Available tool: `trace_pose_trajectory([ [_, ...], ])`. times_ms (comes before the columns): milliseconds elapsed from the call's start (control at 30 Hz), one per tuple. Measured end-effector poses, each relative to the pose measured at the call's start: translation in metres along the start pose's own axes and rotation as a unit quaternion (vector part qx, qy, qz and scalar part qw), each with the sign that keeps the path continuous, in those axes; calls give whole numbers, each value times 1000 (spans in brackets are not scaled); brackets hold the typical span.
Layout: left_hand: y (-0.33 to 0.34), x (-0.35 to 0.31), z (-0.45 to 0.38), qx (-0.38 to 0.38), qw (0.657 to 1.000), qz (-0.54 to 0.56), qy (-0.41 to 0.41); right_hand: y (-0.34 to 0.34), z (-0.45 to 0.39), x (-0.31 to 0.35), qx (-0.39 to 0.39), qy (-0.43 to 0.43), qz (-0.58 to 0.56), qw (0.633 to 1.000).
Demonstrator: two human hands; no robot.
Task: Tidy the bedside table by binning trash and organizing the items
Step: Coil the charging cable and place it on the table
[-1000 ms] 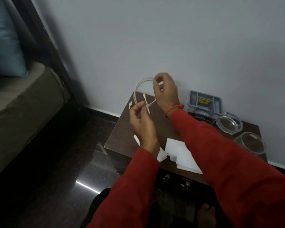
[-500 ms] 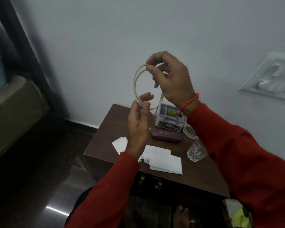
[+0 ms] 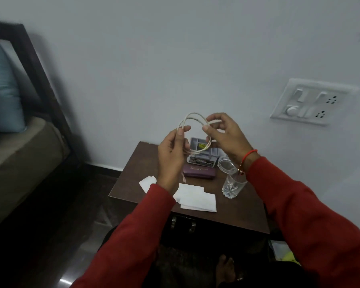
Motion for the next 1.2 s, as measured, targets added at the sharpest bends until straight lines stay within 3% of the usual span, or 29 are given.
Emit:
trace_pose_trajectory([
  [167, 10, -16, 5, 77, 992, -41, -93, -19, 21, 0, -55, -21, 12, 998],
  [267, 21, -33, 11, 90, 972, 110, -188, -24, 30, 1, -72, -15, 6, 997],
  [367, 38, -47, 15, 77, 941, 236, -228, -12, 45, 3, -6, 53, -66, 996],
  [567, 53, -60, 15, 62, 909, 335, -242, 4, 84, 10, 65, 92, -203, 973],
  [667, 51, -62, 13, 58, 897, 361, -247, 3, 99, 1, 90, 45, -107, 989],
  [767, 45, -65, 10, 51, 913, 322, -244, -7, 104, -8, 76, 2, 9, 997],
  [867, 38, -71, 10, 80, 905, 284, -306, -25, 103, -14, 108, 3, 128, 986],
  [1000, 27, -82, 13, 172, 888, 188, -382, -64, 94, -30, 124, 20, 240, 963],
  [1200, 27, -77, 34, 324, 853, -33, -408, -100, 75, -14, 25, 20, 332, 943],
])
Point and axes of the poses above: each hand's wrist, its own z-axis away from the middle knuckle, its own y-axis out of the palm, x = y × z, the point moved 2 cm from there along -z, towards the middle knuckle, and after that the axes turned 13 degrees about z, right-handed, at the moved point
